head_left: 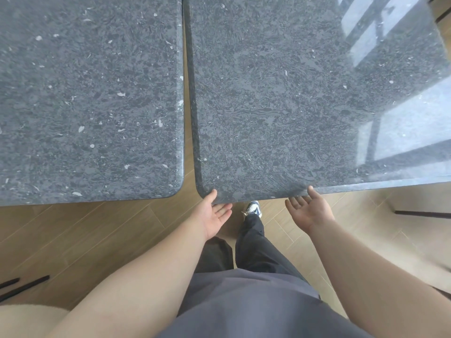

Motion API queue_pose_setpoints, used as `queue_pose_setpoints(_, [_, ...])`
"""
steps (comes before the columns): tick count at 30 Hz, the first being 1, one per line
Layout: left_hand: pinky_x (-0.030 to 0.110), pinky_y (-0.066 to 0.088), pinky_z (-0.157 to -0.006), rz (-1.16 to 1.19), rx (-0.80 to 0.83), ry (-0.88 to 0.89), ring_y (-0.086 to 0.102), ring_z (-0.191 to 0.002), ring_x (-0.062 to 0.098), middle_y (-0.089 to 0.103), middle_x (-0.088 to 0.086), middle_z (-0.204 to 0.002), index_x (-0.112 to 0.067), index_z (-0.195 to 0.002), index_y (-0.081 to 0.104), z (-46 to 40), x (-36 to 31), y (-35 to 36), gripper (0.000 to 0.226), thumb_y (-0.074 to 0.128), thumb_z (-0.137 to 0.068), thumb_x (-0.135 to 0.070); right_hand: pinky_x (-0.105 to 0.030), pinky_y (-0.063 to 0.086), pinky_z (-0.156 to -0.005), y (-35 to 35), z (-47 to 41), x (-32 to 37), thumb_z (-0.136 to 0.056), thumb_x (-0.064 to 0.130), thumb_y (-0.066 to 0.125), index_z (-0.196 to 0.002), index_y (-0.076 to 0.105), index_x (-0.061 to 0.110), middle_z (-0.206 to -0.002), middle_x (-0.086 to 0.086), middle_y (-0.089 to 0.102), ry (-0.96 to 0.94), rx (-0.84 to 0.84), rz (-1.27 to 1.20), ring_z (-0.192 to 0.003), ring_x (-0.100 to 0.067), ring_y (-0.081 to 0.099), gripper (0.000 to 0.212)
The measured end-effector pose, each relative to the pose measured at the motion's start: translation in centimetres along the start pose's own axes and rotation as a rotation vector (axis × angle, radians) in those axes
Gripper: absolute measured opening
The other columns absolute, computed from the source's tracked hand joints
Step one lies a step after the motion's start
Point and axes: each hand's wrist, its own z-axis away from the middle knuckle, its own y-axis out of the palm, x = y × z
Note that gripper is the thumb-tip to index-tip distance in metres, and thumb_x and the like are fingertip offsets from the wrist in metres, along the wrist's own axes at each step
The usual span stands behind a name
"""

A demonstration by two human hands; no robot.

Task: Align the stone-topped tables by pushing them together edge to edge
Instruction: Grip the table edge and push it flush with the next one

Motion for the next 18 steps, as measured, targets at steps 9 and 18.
queue_pose_setpoints(9, [0.045,0.043,-0.109,0.119,-0.112,-0.017,0.050,-0.135,0.033,0.054,0.019,-0.137,-0.001,-0.131,0.049,1.4,1.3,1.3,0.042,0.060,-0.101,-0.029,-0.040,0.039,-0.112,1.0,1.3,-2.3,-0.102,0.042,0.051,-0.145,0.045,0.009,-0.146,-0.010,0.053,0.144,0.012,0.050,-0.138,-0.026,0.047,0.055])
queue_pose_setpoints(18, [0.053,0.047,-0.107,0.285,-0.104,0.067,0.061,-0.117,0.036,0.057,0.023,-0.133,-0.004,-0.125,0.050,-1.0,2.3,5.0,0.045,0.063,-0.098,-0.038,-0.039,0.033,-0.119,5.5,1.2,-3.9,-0.097,0.046,0.060,-0.147,0.043,0.010,-0.147,-0.010,0.051,0.313,0.085,-0.007,-0.139,-0.024,0.047,0.064])
